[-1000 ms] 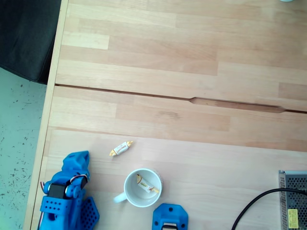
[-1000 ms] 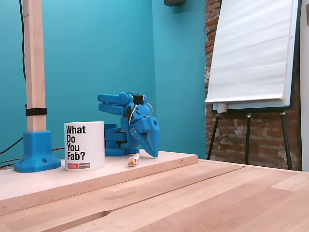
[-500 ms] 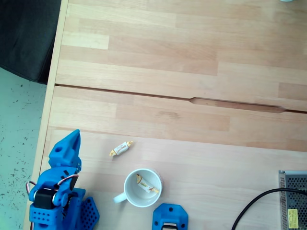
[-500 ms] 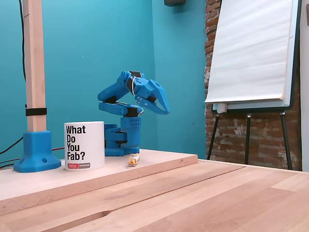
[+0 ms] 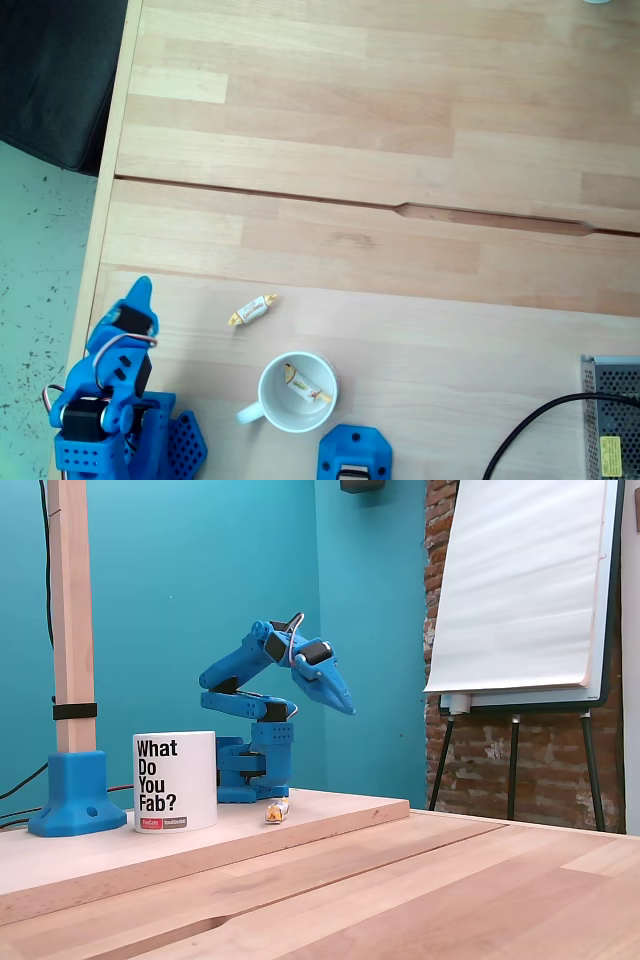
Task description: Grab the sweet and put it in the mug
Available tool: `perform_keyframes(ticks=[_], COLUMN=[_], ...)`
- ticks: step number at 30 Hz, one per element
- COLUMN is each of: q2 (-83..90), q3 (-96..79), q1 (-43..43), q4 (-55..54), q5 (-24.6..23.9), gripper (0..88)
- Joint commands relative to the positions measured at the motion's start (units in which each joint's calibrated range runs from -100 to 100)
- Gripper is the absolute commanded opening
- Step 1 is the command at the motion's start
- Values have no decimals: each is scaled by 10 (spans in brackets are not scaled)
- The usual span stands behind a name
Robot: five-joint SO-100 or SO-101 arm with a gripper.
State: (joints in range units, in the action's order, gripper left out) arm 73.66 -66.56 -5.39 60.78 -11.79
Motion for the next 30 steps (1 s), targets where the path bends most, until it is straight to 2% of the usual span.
perform_keyframes(ticks=[1,7,11,17,23,30], q2=[-1,-1,0,4,7,7], q3=[26,23,-2,-62,-71,-11], q1=[-5,-5,-3,-3,0,24], q4=[-5,6,6,7,4,5], q5=[567,467,420,388,382,283], gripper=[0,0,0,0,0,0])
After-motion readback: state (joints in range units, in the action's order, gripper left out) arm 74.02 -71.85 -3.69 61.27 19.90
